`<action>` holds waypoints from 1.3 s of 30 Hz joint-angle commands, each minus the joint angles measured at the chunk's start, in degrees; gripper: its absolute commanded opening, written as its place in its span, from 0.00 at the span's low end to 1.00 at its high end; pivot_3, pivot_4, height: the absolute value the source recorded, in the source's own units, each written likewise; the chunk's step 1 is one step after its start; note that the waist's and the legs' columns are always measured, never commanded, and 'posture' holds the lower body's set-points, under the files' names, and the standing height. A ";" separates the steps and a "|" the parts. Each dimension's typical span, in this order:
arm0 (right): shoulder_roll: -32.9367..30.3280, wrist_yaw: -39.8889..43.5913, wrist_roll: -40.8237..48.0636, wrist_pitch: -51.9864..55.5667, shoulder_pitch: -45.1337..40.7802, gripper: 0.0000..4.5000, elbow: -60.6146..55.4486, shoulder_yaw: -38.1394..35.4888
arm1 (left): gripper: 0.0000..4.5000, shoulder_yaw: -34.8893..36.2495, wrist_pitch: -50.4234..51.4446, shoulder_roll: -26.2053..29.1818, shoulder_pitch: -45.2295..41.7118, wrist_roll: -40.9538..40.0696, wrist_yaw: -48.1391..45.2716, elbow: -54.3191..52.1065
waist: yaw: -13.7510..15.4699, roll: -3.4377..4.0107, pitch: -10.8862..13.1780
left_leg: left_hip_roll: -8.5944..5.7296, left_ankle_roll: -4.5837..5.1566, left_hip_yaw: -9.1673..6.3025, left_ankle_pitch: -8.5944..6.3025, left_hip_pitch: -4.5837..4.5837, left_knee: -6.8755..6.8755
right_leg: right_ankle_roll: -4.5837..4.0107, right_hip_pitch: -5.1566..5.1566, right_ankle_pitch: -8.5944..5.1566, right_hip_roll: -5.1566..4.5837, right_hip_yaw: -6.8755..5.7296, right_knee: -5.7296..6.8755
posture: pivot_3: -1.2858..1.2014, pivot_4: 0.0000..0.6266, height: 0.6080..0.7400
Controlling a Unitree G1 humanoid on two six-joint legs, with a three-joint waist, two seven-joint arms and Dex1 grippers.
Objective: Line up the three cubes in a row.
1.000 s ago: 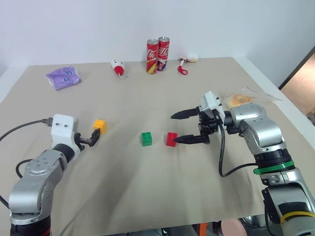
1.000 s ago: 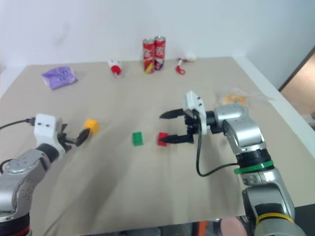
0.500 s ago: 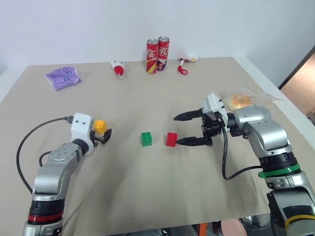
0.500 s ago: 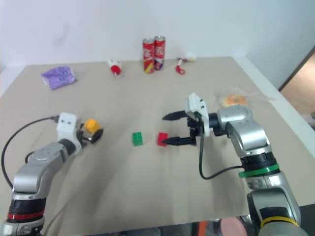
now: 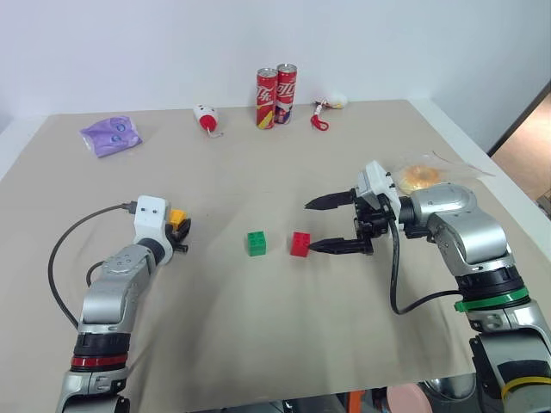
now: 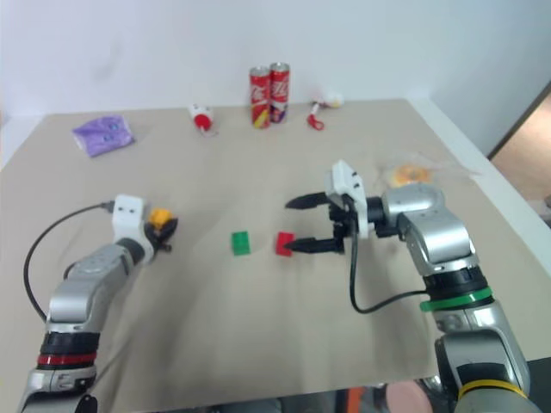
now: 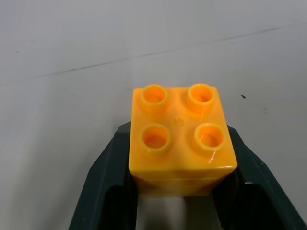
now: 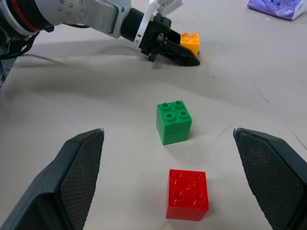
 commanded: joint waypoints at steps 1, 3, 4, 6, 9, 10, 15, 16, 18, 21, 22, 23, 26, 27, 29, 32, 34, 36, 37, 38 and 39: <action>0.32 -0.65 2.04 0.66 -1.53 1.00 -2.67 -2.72 | 0.30 -0.32 -1.43 -0.62 -0.12 0.39 0.32 -0.10 | 0.02 0.00 0.00 | 0.00 0.00 -0.01 0.00 0.00 0.00 | 0.00 0.00 0.00 0.00 -0.01 0.00 | 0.52 0.24 1.00; 0.81 -1.06 2.49 0.83 -1.52 1.00 -3.11 -2.89 | 0.30 -0.61 -1.37 -0.89 0.19 0.37 0.14 -0.31 | 0.04 0.00 0.00 | 0.00 0.00 -0.01 0.00 0.00 0.00 | 0.00 0.01 0.00 -0.01 -0.01 0.00 | 0.52 0.24 1.00; 1.16 -1.36 2.78 0.94 -1.60 1.00 -3.31 -3.12 | 0.30 -0.82 -1.23 -0.87 0.23 0.32 -0.06 -0.44 | 0.04 0.00 0.00 | -0.02 0.00 0.00 0.00 0.00 0.00 | 0.01 0.01 0.01 -0.02 0.00 0.00 | 0.52 0.24 1.00; 2.15 -2.42 3.85 1.56 -1.96 1.00 -4.10 -3.90 | 0.30 -1.60 -1.28 -0.31 0.12 0.87 -0.43 -0.64 | 0.04 0.00 0.00 | -0.02 0.00 0.01 0.00 0.00 0.00 | 0.02 0.01 0.01 -0.03 0.01 0.00 | 0.52 0.24 1.00; 2.84 -3.10 5.37 3.00 -2.23 1.00 -5.52 -4.47 | 0.30 -2.55 -1.61 0.79 -0.55 1.26 -1.89 -1.05 | 0.04 0.00 0.00 | -0.02 0.00 -0.01 0.00 0.00 0.00 | 0.02 0.01 0.01 -0.02 0.00 0.00 | 0.52 0.24 1.00; 2.89 -3.24 5.56 3.22 -2.21 1.00 -5.76 -4.46 | 0.30 -2.73 -1.68 1.12 -0.88 1.27 -2.47 -1.10 | 0.06 0.00 0.00 | -0.02 0.00 -0.01 0.00 -0.01 0.00 | 0.01 0.01 0.01 -0.02 -0.01 0.00 | 0.52 0.24 1.00; 2.70 -3.79 5.41 3.01 -1.82 1.00 -5.69 -4.34 | 0.30 -4.09 -1.37 4.06 -2.34 -0.84 -9.20 -3.58 | 0.09 0.00 0.00 | -0.03 0.00 0.00 0.00 -0.03 0.00 | 0.02 0.00 0.00 -0.03 -0.01 -0.03 | 0.52 0.24 1.00; 2.56 -3.83 5.38 2.92 -1.70 1.00 -5.66 -4.38 | 0.30 -4.80 -1.71 5.49 -2.24 -1.36 -11.82 -4.56 | 0.10 0.00 0.00 | -0.03 0.00 0.00 0.00 -0.04 0.00 | 0.01 -0.01 0.00 -0.03 -0.01 -0.03 | 0.52 0.24 1.00; 2.36 -3.95 5.23 2.79 -1.51 1.00 -5.56 -4.40 | 0.30 -6.02 -2.25 8.85 -1.68 -2.41 -17.29 -6.24 | 0.08 0.00 0.00 | -0.01 0.00 0.00 0.00 -0.06 -0.02 | 0.00 -0.04 -0.01 -0.02 -0.02 -0.03 | 0.52 0.24 1.00; 1.95 -4.00 4.87 2.48 -1.09 1.00 -5.66 -4.38 | 0.30 -7.19 -4.22 14.77 -0.30 -3.05 -25.11 -7.11 | -0.13 0.00 0.00 | 0.01 0.00 0.02 0.00 -0.06 -0.10 | -0.04 -0.10 -0.03 0.01 0.00 -0.03 | 0.52 0.24 1.00; 1.85 -4.03 4.79 2.38 -1.00 1.00 -5.70 -4.34 | 0.30 -7.30 -5.03 16.49 -0.05 -3.10 -27.15 -6.63 | -0.15 0.00 0.01 | 0.03 0.00 0.03 0.00 -0.04 -0.14 | -0.06 -0.11 -0.04 0.01 0.01 -0.03 | 0.52 0.24 1.00; 1.68 -4.06 4.82 2.35 -0.87 1.00 -5.86 -4.38 | 0.30 -7.37 -6.11 18.35 0.27 -3.26 -29.66 -6.04 | -0.15 0.01 0.01 | 0.04 0.00 0.03 0.00 -0.04 -0.16 | -0.09 -0.11 -0.06 0.02 -0.01 -0.03 | 0.52 0.24 1.00; 1.19 -4.26 4.98 2.49 -0.68 1.00 -6.23 -4.62 | 0.30 -7.09 -10.14 22.81 0.26 -4.69 -38.17 -2.93 | -0.10 0.01 0.01 | 0.07 0.00 0.02 0.00 -0.04 -0.17 | -0.15 -0.13 -0.10 0.04 -0.04 -0.03 | 0.52 0.24 1.00; 1.06 -4.32 5.02 2.52 -0.59 1.00 -6.37 -4.68 | 0.30 -6.95 -11.50 23.51 -0.18 -5.56 -40.89 -1.63 | -0.07 0.01 0.01 | 0.07 0.00 0.01 0.00 -0.05 -0.17 | -0.20 -0.14 -0.12 0.03 -0.06 -0.03 | 0.52 0.24 1.00; 0.78 -4.38 5.15 2.65 -0.45 1.00 -6.73 -4.74 | 0.30 -7.29 -14.29 24.12 -1.51 -6.54 -45.47 1.54 | -0.01 0.01 0.01 | 0.05 0.00 0.04 0.00 -0.05 -0.16 | -0.40 -0.13 -0.25 -0.01 -0.05 -0.03 | 0.52 0.24 1.00; 0.25 -4.44 5.42 2.89 -0.32 1.00 -7.23 -4.90 | 0.30 -8.92 -20.39 23.31 -4.21 -5.27 -49.85 7.66 | 0.06 0.01 0.01 | 0.04 0.00 0.07 0.00 -0.08 -0.15 | -0.39 -0.14 -0.25 -0.04 -0.06 -0.05 | 0.52 0.24 1.00; -0.12 -4.53 5.51 3.00 -0.29 1.00 -7.30 -5.16 | 0.30 -10.17 -23.91 21.80 -5.92 -4.53 -51.87 11.59 | 0.14 0.01 0.01 | 0.03 0.00 0.06 0.00 -0.09 -0.14 | -0.38 -0.13 -0.24 -0.04 -0.07 -0.05 | 0.52 0.24 1.00; -0.36 -4.81 5.37 3.14 -0.09 1.00 -7.39 -5.48 | 0.30 -11.55 -26.50 20.91 -6.67 -4.40 -55.04 14.17 | 0.18 0.01 0.01 | 0.03 0.00 0.06 0.00 -0.10 -0.14 | -0.34 -0.13 -0.21 -0.04 -0.06 -0.05 | 0.52 0.24 1.00; -0.47 -4.91 5.37 3.24 0.10 1.00 -7.55 -5.61 | 0.30 -12.22 -27.83 20.62 -6.96 -4.18 -56.48 15.43 | 0.17 0.01 0.01 | 0.03 0.00 0.07 0.00 -0.10 -0.14 | -0.18 -0.13 -0.12 -0.05 -0.06 -0.05 | 0.52 0.24 1.00; -0.63 -4.97 5.47 3.37 0.38 1.00 -7.88 -5.74 | 0.30 -12.89 -29.34 20.25 -7.44 -3.71 -57.81 17.07 | 0.14 0.01 0.01 | 0.03 0.00 0.08 -0.01 -0.10 -0.15 | -0.17 -0.14 -0.13 -0.05 -0.05 -0.05 | 0.52 0.24 1.00; -0.78 -5.04 5.55 3.49 0.63 1.00 -8.19 -5.83 | 0.30 -13.46 -30.72 19.91 -7.97 -3.25 -58.89 18.69 | 0.13 0.01 0.01 | 0.04 0.00 0.09 -0.02 -0.11 -0.15 | -0.17 -0.15 -0.13 -0.04 -0.05 -0.05 | 0.52 0.24 1.00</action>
